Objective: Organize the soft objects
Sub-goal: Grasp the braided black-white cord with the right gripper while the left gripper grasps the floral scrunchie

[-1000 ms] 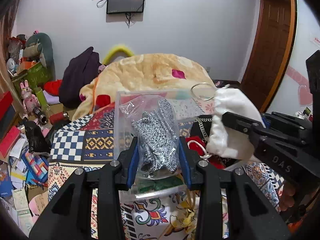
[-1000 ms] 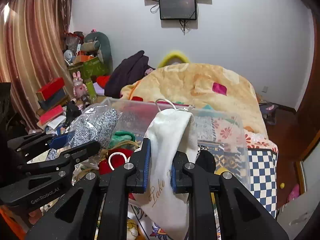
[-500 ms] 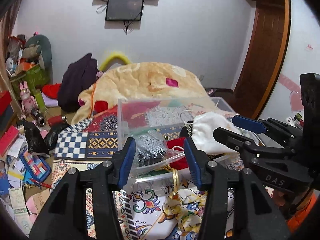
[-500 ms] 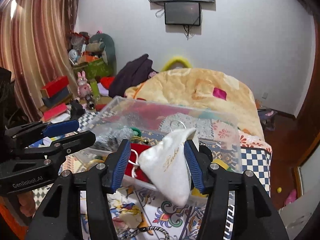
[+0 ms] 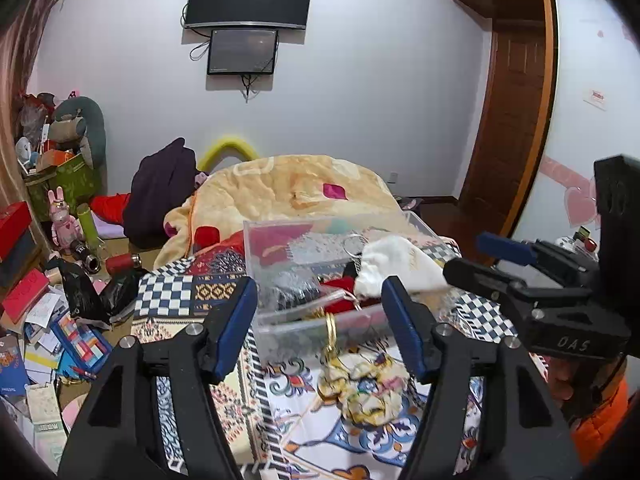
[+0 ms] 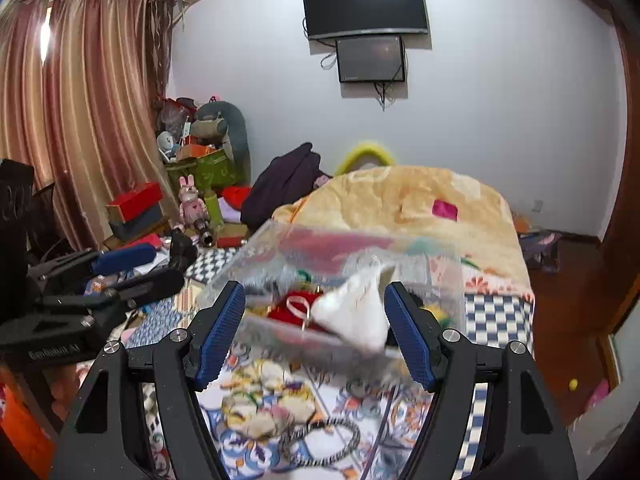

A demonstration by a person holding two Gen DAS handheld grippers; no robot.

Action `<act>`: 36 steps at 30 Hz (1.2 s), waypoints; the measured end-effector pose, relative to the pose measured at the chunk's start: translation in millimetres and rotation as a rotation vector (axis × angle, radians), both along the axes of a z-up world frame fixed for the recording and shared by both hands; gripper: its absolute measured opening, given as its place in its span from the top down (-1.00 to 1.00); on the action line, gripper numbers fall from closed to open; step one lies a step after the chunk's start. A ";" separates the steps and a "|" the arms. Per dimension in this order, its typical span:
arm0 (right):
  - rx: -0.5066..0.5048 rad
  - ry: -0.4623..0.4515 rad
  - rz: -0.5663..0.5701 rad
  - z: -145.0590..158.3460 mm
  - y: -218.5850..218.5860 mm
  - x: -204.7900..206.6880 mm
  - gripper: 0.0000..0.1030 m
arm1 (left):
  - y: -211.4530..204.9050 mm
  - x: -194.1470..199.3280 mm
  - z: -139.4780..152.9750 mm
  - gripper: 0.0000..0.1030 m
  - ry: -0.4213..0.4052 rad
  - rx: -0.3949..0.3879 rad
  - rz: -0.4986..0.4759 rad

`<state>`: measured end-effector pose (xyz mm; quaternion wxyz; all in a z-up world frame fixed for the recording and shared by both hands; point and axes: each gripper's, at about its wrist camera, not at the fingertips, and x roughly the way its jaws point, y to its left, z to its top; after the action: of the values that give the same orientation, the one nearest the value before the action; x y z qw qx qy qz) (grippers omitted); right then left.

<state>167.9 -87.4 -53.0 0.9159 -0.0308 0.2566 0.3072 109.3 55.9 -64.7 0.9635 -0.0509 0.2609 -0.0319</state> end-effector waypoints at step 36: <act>-0.168 0.217 -0.018 -102.8 -19.8 -9.2 0.54 | -49.7 21.8 -107.0 -0.47 0.339 -0.003 -0.150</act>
<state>158.6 -107.2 -155.8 0.8795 -0.0716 0.3794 0.2781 131.1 6.2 -171.7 0.9005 -0.0376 0.4227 -0.0950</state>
